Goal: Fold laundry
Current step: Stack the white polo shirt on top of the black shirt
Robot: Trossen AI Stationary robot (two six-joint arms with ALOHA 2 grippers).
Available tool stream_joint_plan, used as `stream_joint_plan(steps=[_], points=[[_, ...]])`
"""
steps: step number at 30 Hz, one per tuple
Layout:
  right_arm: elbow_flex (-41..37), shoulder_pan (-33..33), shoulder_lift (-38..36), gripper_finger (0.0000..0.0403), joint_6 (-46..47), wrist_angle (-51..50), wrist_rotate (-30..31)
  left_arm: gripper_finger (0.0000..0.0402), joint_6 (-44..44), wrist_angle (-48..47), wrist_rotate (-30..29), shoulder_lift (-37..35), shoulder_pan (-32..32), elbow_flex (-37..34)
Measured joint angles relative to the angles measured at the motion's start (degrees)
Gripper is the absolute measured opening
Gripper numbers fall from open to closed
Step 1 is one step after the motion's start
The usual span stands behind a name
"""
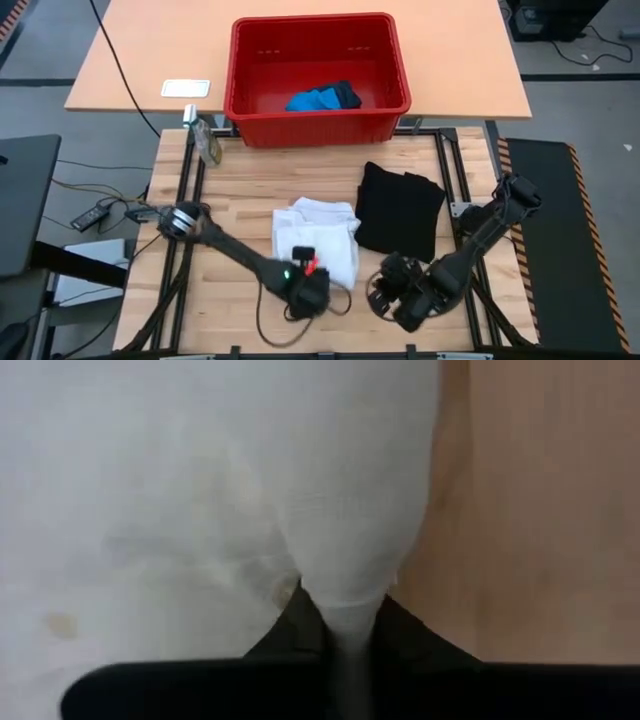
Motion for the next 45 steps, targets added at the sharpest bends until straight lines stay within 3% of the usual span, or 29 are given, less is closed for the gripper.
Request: stream_joint_plan(steps=[7,10,14,19,25,29,33,36,40,45], points=[[0.0,8.5,0.0,0.0078,12.6,0.1,16.8,0.0028,-0.1,-0.4,8.3,-11.0,4.9,0.3],[0.0,10.0,0.0,0.0078,11.7,0.9,23.0,0.0028,0.2,0.2,10.5,-15.9,6.3,0.4],[0.2,9.4,-0.1,0.0096,-1.9,3.6,26.6,0.0028,4.2,0.0,11.8,-19.0,7.3,0.4],[5.3,5.4,-0.8,0.0157,-23.7,3.4,26.4,0.0028,8.7,-1.4,15.2,-19.8,8.0,0.4],[15.4,-1.1,-1.3,0.0263,-60.6,4.1,19.9,0.0028,12.8,-0.9,17.4,-19.8,8.6,0.5],[18.3,-7.9,-1.0,0.0332,-74.5,5.0,10.7,0.0028,13.2,-0.3,18.8,-19.8,10.0,0.5],[18.6,-13.5,-1.0,0.0380,-77.1,5.5,0.0,0.0028,12.5,0.2,19.0,-19.8,10.8,0.5],[18.6,-15.3,-1.0,0.0391,-76.3,2.7,-2.4,0.0028,11.1,0.4,19.0,-19.8,11.4,0.5],[18.6,-17.6,-1.0,0.0382,-76.4,-1.3,-2.4,0.0028,10.9,0.8,18.8,-19.8,12.0,0.5],[17.3,-20.1,-1.0,0.0339,-78.6,0.3,-7.0,0.0027,12.1,1.7,18.9,-19.8,13.5,1.3]])
